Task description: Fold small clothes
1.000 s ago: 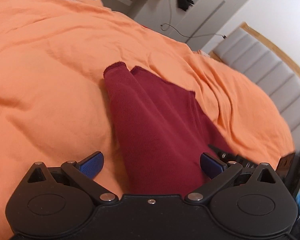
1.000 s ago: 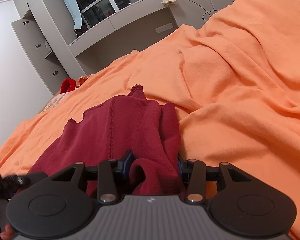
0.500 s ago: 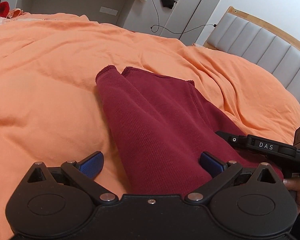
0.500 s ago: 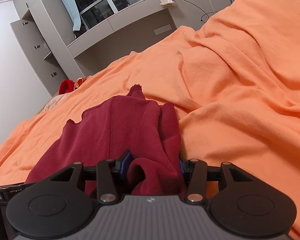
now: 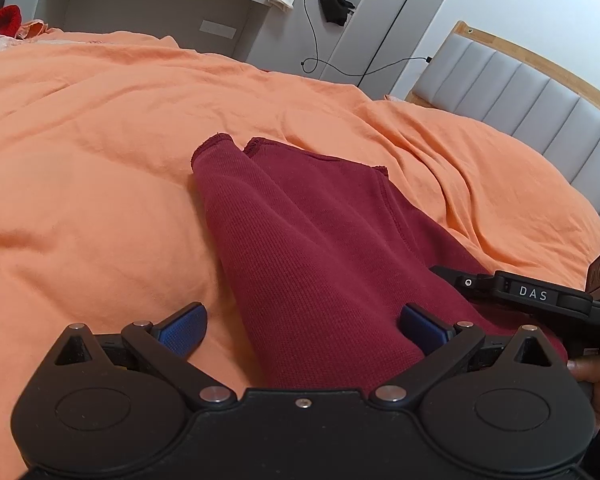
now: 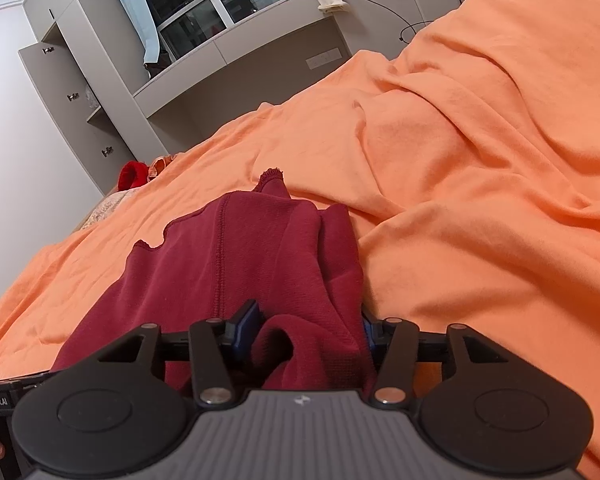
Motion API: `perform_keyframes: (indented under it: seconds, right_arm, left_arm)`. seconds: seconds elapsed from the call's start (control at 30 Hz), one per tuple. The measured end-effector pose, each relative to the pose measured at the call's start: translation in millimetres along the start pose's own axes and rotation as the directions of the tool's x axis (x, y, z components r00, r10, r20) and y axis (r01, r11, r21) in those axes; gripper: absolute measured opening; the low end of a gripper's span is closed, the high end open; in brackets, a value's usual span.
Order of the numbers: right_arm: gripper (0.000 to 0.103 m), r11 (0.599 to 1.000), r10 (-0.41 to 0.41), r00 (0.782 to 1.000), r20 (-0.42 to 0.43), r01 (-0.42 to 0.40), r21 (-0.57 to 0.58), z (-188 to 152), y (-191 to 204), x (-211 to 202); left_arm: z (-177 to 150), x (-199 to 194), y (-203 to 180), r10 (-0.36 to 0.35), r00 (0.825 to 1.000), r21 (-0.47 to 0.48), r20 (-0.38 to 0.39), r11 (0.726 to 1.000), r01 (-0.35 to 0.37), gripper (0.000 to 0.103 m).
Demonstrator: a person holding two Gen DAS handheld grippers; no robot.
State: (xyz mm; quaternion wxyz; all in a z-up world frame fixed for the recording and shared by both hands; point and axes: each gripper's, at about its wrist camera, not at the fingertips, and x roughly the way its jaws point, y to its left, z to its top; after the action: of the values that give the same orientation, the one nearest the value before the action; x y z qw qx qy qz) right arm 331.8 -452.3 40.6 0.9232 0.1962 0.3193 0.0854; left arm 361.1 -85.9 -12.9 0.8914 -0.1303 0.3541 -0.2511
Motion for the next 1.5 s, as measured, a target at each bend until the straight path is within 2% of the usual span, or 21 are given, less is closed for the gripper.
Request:
perform_keyframes:
  seconds: [0.2, 1.0, 1.13, 1.37, 1.47, 1.5]
  right_arm:
    - [0.056, 1.0, -0.029, 1.0, 0.006, 0.029, -0.009, -0.8, 7.4, 1.3]
    - [0.06, 0.998, -0.06, 0.998, 0.003, 0.06, -0.007, 1.4, 14.8, 4.3]
    - [0.047, 0.998, -0.055, 0.998, 0.013, 0.056, -0.039, 0.4, 20.2, 2.2]
    - [0.035, 0.994, -0.061, 0.997, 0.04, 0.064, -0.094, -0.4, 30.0, -2.4]
    - [0.029, 0.992, -0.048, 0.998, 0.048, 0.053, -0.112, 0.3, 33.1, -5.8]
    - [0.028, 0.992, -0.044, 0.998, 0.05, 0.05, -0.119, 0.3, 34.1, -6.9]
  left_arm:
    - [-0.8, -1.2, 0.9, -0.003, 1.0, -0.005, 0.005, 1.0, 0.003, 0.103]
    - [-1.1, -1.1, 1.6, -0.007, 1.0, -0.004, 0.004, 1.0, 0.007, 0.103]
    - [-0.7, -2.2, 1.9, -0.007, 1.0, -0.004, 0.001, 1.0, 0.007, 0.102]
    - [3.1, -3.2, 0.4, -0.006, 1.0, -0.011, -0.009, 1.0, 0.006, 0.098]
    - [7.6, -3.9, 3.4, -0.032, 0.999, -0.035, -0.022, 0.999, 0.032, 0.088]
    - [9.4, -3.6, 6.4, -0.046, 0.999, -0.052, -0.026, 0.998, 0.045, 0.081]
